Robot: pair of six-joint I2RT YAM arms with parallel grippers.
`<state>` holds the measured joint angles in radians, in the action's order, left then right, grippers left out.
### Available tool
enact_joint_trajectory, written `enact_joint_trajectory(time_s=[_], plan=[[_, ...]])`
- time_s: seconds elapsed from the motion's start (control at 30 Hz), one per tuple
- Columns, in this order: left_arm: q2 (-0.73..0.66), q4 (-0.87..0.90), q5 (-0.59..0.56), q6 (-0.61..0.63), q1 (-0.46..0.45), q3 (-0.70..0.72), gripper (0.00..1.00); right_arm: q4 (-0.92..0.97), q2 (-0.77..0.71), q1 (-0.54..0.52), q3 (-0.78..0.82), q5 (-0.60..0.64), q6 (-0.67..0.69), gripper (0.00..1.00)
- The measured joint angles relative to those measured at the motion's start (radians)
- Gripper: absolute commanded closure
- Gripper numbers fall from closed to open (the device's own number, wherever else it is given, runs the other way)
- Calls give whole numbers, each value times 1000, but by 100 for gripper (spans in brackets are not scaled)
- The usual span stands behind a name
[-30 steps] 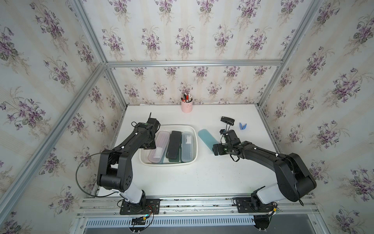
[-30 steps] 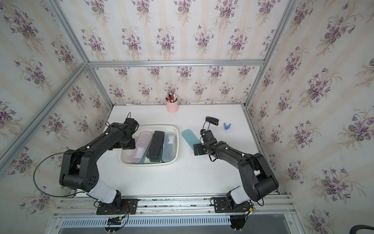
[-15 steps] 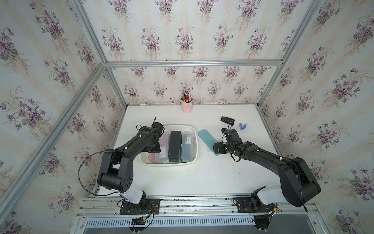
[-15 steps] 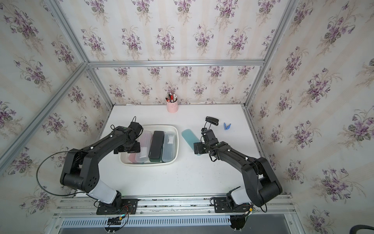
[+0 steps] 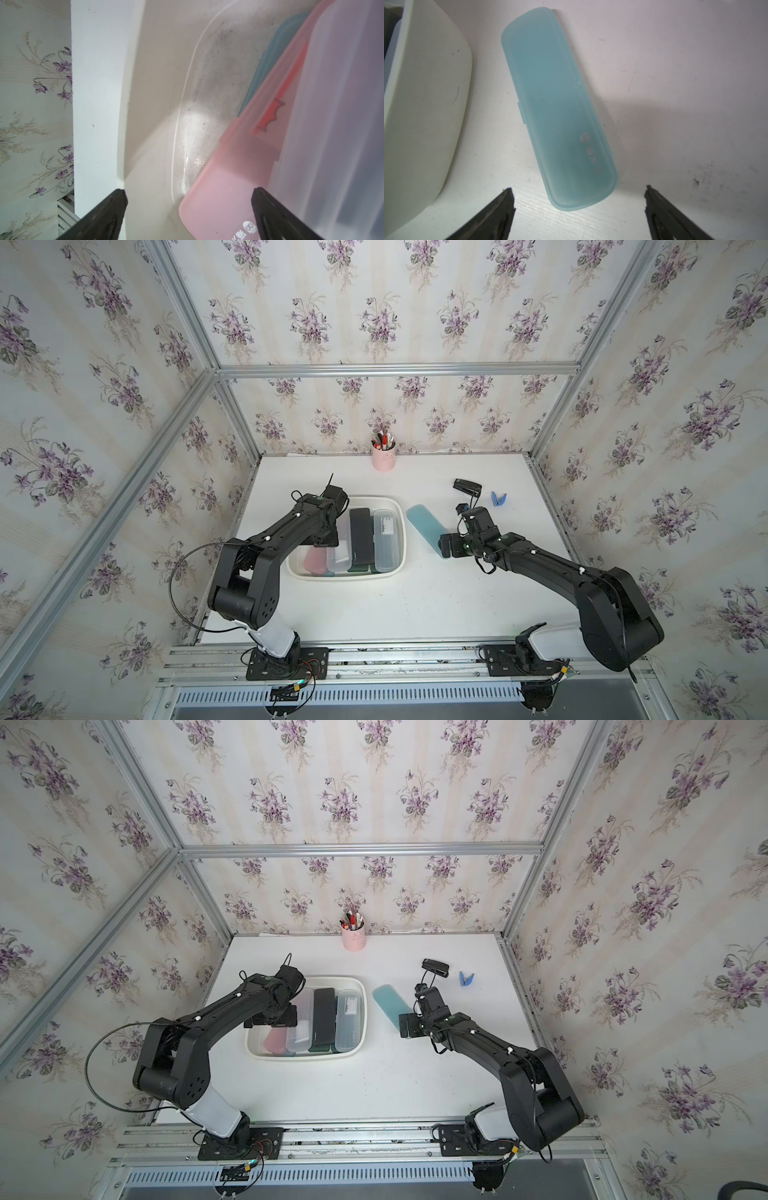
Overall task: Put the pencil case into the storage box
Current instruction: Adjust the pencil case in the storage box.
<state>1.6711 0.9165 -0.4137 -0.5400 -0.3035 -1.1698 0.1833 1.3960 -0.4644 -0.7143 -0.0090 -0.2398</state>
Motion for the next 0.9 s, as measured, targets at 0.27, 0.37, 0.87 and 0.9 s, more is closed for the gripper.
enact_joint_trajectory(time_s=[0.27, 0.37, 0.87, 0.9], plan=[[46, -17, -30, 21, -5, -65, 1, 0, 6, 0, 1, 0, -4, 0], [62, -27, -46, 26, -17, -71, 1, -3, 10, 0, 3, 0, -10, 0], [68, -56, 5, -13, -82, -70, 1, -3, 34, 0, -16, 10, -5, 0], [60, -48, 2, -13, -83, -76, 1, -1, 42, 0, -24, 13, 5, 0]])
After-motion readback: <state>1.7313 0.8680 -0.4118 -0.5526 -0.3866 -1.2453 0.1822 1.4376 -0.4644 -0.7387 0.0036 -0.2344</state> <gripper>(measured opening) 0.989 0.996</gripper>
